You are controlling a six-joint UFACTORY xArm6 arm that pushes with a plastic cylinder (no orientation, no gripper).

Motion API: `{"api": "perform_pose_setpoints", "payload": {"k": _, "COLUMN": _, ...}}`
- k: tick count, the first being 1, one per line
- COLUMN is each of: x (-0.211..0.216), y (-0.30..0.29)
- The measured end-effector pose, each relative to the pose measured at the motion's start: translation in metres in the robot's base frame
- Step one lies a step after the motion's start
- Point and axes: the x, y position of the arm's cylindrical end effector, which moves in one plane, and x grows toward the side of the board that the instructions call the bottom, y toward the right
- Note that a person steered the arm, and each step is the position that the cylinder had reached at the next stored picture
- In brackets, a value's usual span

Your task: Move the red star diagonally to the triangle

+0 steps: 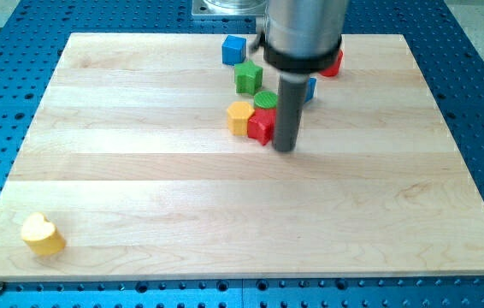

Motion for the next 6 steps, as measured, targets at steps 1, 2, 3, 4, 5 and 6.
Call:
{"api": "perform_pose_setpoints", "payload": {"k": 1, "x": -0.008, "y": 0.005}}
{"api": "perform_pose_setpoints", "payload": {"k": 2, "x": -0.038, "y": 0.015}}
{"api": "perform_pose_setpoints", "payload": {"k": 3, "x": -0.069, "y": 0.047}}
{"api": "perform_pose_setpoints", "payload": {"k": 4, "x": -0.097, "y": 0.069}}
{"api": "perform_pose_setpoints", "payload": {"k": 5, "x": -0.112, "y": 0.074}}
{"api": "perform_pose_setpoints", "payload": {"k": 6, "x": -0.146, "y": 0.077}}
